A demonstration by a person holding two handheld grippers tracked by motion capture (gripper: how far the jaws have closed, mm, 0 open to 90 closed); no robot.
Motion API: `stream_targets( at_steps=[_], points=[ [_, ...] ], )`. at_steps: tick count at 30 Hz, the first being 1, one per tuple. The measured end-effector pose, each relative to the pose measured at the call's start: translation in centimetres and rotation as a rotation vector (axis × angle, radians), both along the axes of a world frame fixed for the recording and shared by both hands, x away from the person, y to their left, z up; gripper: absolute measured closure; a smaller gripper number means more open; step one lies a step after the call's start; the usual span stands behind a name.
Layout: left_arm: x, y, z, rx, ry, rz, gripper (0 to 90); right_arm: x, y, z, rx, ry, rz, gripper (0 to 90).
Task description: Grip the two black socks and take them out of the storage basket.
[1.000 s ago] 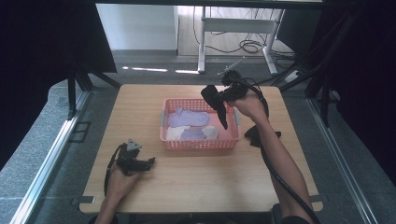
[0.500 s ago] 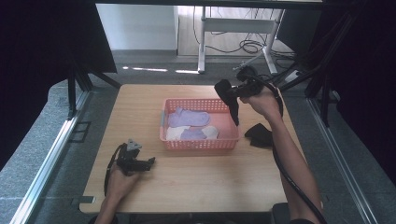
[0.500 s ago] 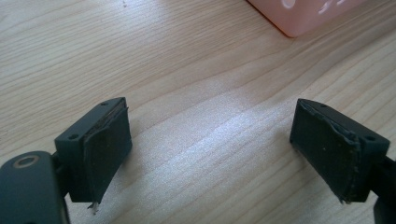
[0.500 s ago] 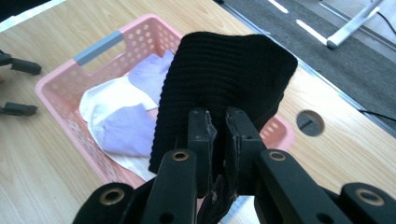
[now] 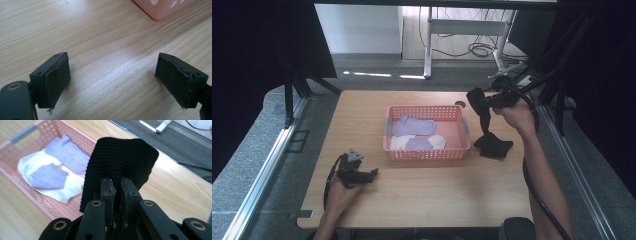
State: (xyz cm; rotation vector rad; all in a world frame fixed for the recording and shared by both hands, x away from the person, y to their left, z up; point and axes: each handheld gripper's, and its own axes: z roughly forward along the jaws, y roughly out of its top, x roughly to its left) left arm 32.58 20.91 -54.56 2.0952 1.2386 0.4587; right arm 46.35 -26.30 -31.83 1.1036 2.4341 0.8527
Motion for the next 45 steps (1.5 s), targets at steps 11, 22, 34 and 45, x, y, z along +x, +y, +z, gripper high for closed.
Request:
stream_targets(
  at_steps=[11, 22, 34, 45],
  points=[
    [0.0, 0.0, 0.0, 0.004, 0.005, -0.001, 12.5, -1.0, -4.7, -2.8, -0.030, 0.025, -0.107, 81.2],
    [0.0, 0.0, 0.0, 0.002, 0.003, -0.001, 12.6, -1.3, -6.1, -8.6, -0.054, 0.083, -0.139, 80.8],
    [0.0, 0.0, 0.0, 0.002, 0.002, -0.001, 12.5, -1.2, -5.6, -16.2, -0.080, 0.152, -0.155, 79.6],
    [0.0, 0.0, 0.0, 0.003, 0.002, -0.001, 12.6, -1.7, -5.7, -16.8, -0.033, 0.159, -0.167, 65.1]
  ],
)
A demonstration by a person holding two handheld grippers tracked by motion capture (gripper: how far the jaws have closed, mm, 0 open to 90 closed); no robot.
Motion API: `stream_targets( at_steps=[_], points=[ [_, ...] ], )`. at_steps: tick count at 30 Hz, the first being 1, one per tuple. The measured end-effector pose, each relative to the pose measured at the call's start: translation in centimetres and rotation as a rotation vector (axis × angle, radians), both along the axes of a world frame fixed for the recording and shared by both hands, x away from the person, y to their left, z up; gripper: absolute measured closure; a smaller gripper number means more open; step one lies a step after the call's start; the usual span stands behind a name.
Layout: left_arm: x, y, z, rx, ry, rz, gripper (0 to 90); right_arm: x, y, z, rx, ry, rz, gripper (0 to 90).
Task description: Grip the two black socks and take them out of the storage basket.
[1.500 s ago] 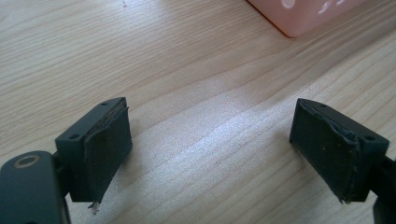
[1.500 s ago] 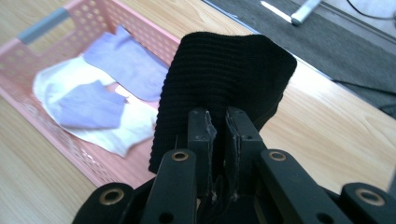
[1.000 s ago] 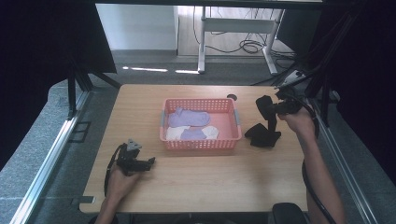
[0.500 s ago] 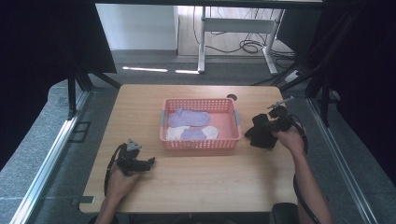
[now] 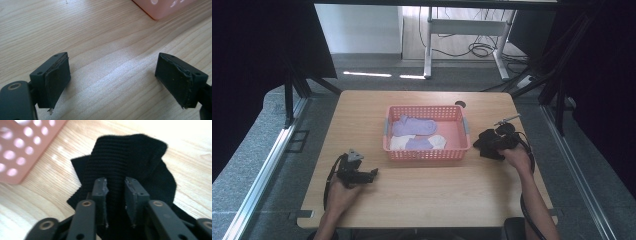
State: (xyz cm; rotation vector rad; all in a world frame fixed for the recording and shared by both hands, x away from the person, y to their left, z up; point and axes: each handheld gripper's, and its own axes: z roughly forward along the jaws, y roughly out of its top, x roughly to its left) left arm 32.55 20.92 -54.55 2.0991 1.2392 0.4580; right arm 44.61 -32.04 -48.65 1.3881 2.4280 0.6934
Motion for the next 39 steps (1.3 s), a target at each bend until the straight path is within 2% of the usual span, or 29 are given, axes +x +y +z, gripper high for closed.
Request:
stream_targets(
  at_steps=[8, 15, 24, 30, 39],
  points=[
    [0.0, 0.0, 0.0, -0.001, 0.000, 0.001, 12.5, -1.0, 0.5, 1.4, 0.011, -0.037, 0.005, 43.0],
    [0.0, 0.0, 0.0, -0.001, 0.001, 0.001, 12.6, -2.4, 0.8, 2.7, 0.005, -0.051, 0.034, 32.0],
    [0.0, 0.0, 0.0, -0.001, 0.001, 0.002, 12.6, -4.1, 1.0, 4.1, -0.003, -0.063, 0.075, 26.6],
    [0.0, 0.0, 0.0, -0.002, 0.000, 0.002, 12.6, -5.4, 1.5, 4.6, 0.015, -0.064, 0.097, 22.7],
    [0.0, 0.0, 0.0, -0.001, 0.001, 0.003, 12.7, -7.0, 3.4, 2.9, 0.040, -0.051, 0.143, 17.3]
  ],
)
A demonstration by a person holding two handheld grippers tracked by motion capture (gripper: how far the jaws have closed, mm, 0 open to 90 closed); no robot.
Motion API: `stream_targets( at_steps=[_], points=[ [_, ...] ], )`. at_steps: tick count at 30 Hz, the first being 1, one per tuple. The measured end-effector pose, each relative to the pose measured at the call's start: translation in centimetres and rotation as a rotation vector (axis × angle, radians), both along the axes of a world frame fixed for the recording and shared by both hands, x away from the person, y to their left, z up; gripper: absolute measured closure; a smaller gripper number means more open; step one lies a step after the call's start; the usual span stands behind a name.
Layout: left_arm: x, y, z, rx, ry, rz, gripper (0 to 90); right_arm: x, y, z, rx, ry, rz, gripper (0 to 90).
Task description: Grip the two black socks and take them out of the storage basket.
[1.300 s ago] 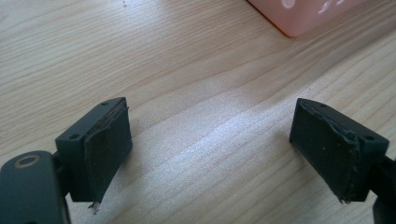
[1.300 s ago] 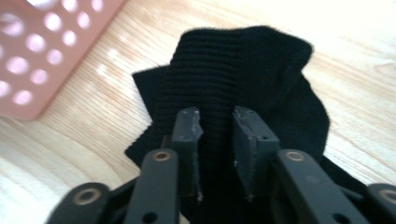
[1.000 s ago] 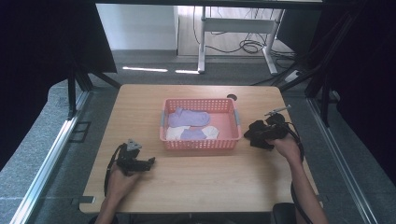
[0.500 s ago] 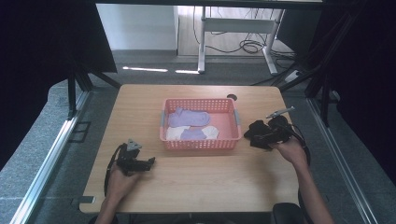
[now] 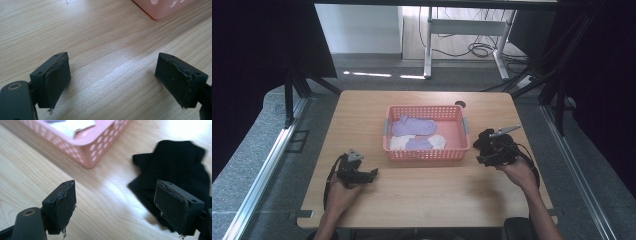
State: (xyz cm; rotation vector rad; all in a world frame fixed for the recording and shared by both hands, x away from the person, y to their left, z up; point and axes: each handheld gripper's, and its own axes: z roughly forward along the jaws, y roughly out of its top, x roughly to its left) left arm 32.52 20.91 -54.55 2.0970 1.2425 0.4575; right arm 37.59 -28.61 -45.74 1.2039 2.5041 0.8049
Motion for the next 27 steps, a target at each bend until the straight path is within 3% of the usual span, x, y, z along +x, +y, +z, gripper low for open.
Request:
stream_targets(
  at_steps=[10, 20, 24, 27],
  points=[
    [0.0, 0.0, 0.0, 0.001, -0.001, -0.001, 12.7, -1.6, 2.6, -2.8, -0.001, -0.008, 0.039, 15.1],
    [0.0, 0.0, 0.0, -0.003, -0.002, 0.002, 12.7, -2.4, 3.8, -6.0, -0.005, 0.019, 0.068, 14.3],
    [0.0, 0.0, 0.0, -0.003, -0.002, 0.001, 12.7, -2.5, 4.1, -6.8, -0.004, -0.003, 0.074, 13.9],
    [0.0, 0.0, 0.0, -0.002, -0.002, 0.001, 12.7, -2.8, 4.2, -7.5, 0.021, -0.036, 0.069, 7.9]
  ],
)
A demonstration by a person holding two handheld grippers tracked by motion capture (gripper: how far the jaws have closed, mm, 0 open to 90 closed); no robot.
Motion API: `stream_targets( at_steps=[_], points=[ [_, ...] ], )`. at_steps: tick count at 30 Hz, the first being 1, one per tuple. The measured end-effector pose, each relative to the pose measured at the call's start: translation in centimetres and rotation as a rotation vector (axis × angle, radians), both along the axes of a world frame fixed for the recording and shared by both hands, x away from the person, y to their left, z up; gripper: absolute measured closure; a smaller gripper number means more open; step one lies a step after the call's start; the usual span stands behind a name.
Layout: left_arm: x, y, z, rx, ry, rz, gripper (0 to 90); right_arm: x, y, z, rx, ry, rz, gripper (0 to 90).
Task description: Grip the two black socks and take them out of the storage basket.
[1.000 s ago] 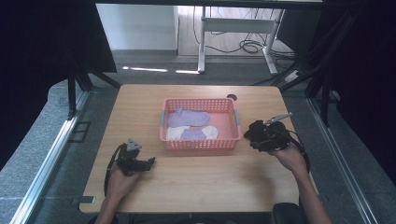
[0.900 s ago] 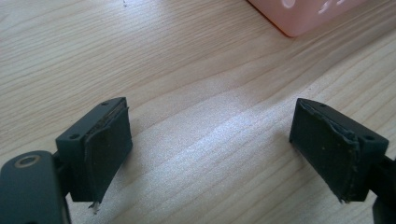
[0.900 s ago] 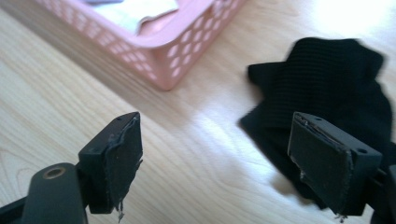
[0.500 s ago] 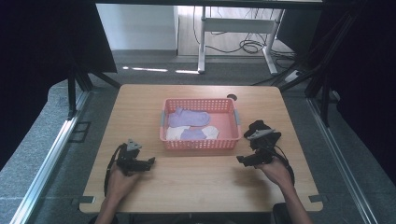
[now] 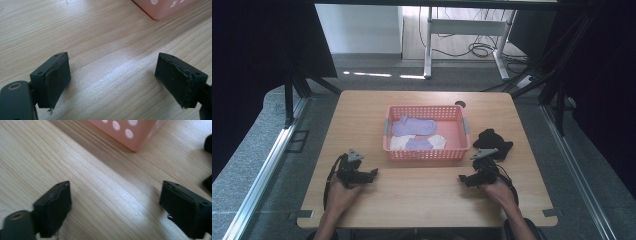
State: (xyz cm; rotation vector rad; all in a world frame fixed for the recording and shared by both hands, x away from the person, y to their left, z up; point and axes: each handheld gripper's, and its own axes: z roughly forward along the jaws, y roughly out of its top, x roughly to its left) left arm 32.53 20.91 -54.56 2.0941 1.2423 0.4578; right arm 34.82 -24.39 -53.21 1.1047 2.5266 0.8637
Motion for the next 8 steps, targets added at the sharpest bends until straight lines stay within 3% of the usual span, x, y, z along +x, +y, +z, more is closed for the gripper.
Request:
stream_targets(
  at_steps=[3, 8],
  points=[
    [0.00, 0.00, 0.00, 0.000, 0.000, 0.000, 12.7, -0.21, 0.11, -0.42, 0.013, -0.018, 0.014, 0.5],
    [0.01, 0.00, -0.01, -0.002, 0.001, -0.002, 12.6, -0.38, -0.23, -0.94, 0.046, -0.060, 0.038, 0.0]
  ],
)
